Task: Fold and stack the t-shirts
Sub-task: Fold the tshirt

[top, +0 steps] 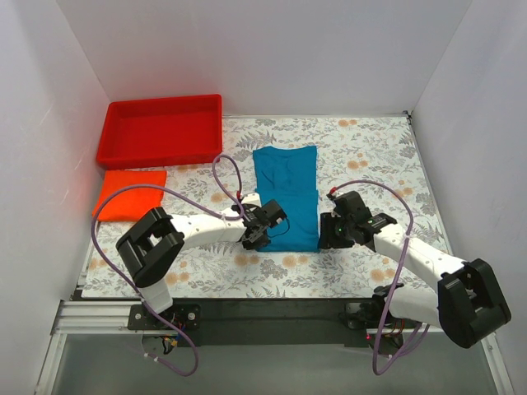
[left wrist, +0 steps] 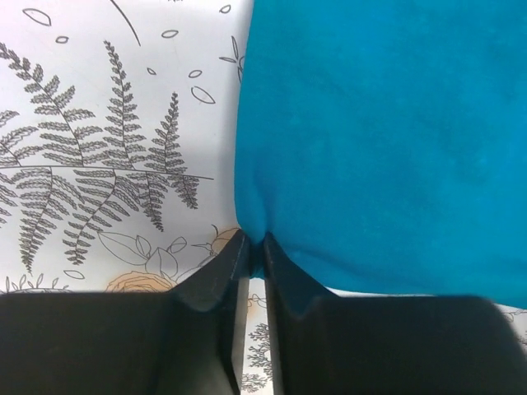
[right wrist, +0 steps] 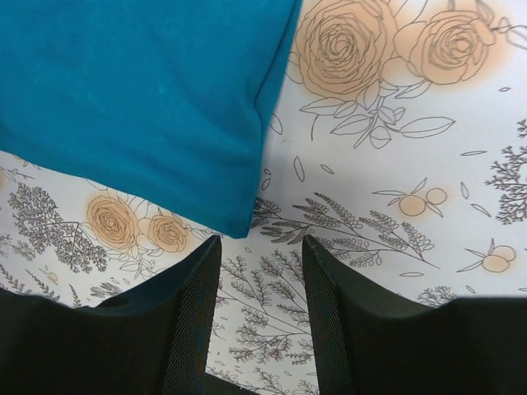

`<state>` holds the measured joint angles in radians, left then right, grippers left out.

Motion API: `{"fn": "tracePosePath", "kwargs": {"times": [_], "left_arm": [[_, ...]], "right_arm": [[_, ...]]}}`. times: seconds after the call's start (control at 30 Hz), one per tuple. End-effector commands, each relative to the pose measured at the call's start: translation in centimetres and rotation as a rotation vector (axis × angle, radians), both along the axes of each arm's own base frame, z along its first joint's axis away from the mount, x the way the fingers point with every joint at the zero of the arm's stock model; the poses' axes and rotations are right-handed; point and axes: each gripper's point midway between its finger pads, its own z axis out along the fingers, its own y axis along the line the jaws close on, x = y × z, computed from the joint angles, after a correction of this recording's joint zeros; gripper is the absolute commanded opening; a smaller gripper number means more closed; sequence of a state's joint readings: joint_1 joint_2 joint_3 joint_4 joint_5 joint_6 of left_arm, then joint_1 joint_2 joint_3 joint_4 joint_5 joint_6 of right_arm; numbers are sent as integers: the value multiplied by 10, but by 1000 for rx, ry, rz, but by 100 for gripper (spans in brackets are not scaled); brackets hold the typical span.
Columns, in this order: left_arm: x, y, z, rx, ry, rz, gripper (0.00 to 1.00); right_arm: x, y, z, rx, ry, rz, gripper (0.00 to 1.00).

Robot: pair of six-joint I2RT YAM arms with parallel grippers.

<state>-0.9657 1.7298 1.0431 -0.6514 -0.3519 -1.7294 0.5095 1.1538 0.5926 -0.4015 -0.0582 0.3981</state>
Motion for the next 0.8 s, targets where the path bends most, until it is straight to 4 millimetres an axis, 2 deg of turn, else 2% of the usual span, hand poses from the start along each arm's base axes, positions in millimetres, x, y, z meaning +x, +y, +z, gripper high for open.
{"fn": "tracePosePath", "kwargs": {"times": [0.0,0.23,0.37,0.57,0.77], "left_arm": [[-27,20,-14,77,82,4,8],[-31,18,-14,71,83,-4,5],[-31,17,-13,67,80,-8,5],[-32,17,-9,51,71,-5,5],[-36,17,-7,36,75,-8,5]], "right_arm": [[8,14,11,19,-25,-8,51],[6,27,7,1,-3,-2,50],[10,21,-4,-47,-5,-26,50],[-7,16,-27,-115,78,4,46],[-20,14,-36,-197,124,30,42]]}}
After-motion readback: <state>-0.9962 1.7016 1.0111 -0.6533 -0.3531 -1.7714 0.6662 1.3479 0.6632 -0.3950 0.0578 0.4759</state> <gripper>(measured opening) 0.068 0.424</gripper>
